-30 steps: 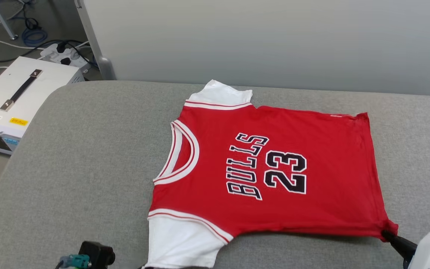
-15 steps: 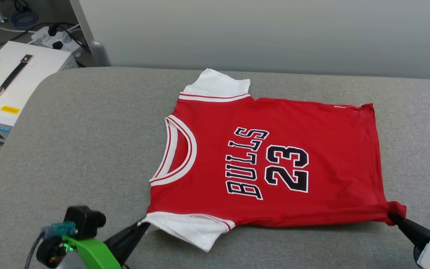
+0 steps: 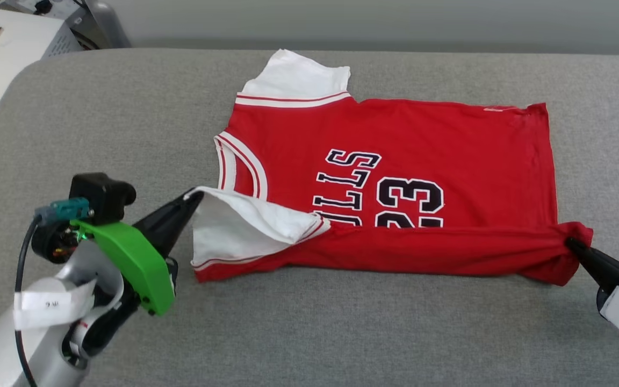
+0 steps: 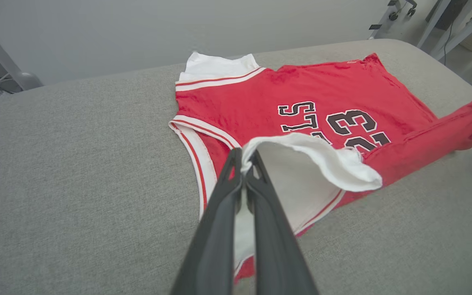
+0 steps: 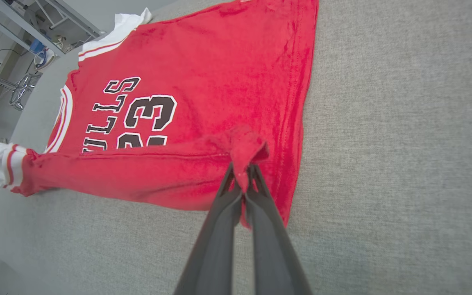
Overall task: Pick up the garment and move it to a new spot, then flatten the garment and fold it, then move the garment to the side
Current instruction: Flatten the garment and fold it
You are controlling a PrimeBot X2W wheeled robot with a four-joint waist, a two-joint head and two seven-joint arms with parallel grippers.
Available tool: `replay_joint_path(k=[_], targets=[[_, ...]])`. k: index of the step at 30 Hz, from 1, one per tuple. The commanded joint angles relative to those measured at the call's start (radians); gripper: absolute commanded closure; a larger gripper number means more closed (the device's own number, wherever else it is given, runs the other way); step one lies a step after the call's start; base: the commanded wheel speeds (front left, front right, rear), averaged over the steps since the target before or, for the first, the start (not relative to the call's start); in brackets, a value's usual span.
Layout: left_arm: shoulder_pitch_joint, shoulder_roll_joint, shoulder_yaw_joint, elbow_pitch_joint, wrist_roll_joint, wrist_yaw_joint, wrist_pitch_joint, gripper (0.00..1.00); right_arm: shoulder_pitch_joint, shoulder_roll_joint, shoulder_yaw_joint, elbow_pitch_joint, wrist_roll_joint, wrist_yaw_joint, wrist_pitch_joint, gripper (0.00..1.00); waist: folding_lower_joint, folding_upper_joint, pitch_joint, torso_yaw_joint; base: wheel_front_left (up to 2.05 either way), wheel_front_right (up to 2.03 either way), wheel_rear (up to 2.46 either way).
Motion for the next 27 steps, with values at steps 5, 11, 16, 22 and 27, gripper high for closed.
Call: replay_joint_path(k=[5,11,16,22,27], targets=[[-0.126,-0.016,-0.011,0.107,0.015,-0.021,0.023,1.0,-0.081,0.017,0.011,0.028,-0.032,-0.001,0.015,1.0,0.0,-0.0001,0.089,-0.035,0.0,0.0,0.0],[-0.209,-0.025,-0.05,0.237,0.027,-0.035,0.041,1.0,-0.146,0.031,0.038,0.078,-0.046,-0.001,0.029,1.0,0.0,-0.0001,0.123,-0.05,0.0,0.0,0.0],[-0.258,-0.046,-0.086,0.334,0.032,-0.04,0.041,1.0,-0.195,0.035,0.067,0.13,-0.062,-0.001,0.027,1.0,0.0,-0.0001,0.138,-0.055,0.0,0.0,0.0],[-0.298,-0.079,-0.131,0.47,0.035,-0.043,0.058,0.0,-0.231,0.037,0.077,0.203,-0.081,-0.001,0.026,0.88,0.0,-0.0001,0.136,-0.053,0.0,0.0,0.0],[-0.312,-0.131,-0.131,0.564,0.043,-0.039,-0.022,0.0,-0.236,0.042,0.083,0.227,-0.101,-0.001,0.001,0.0,0.0,-0.0001,0.1,-0.046,0.0,0.0,0.0]])
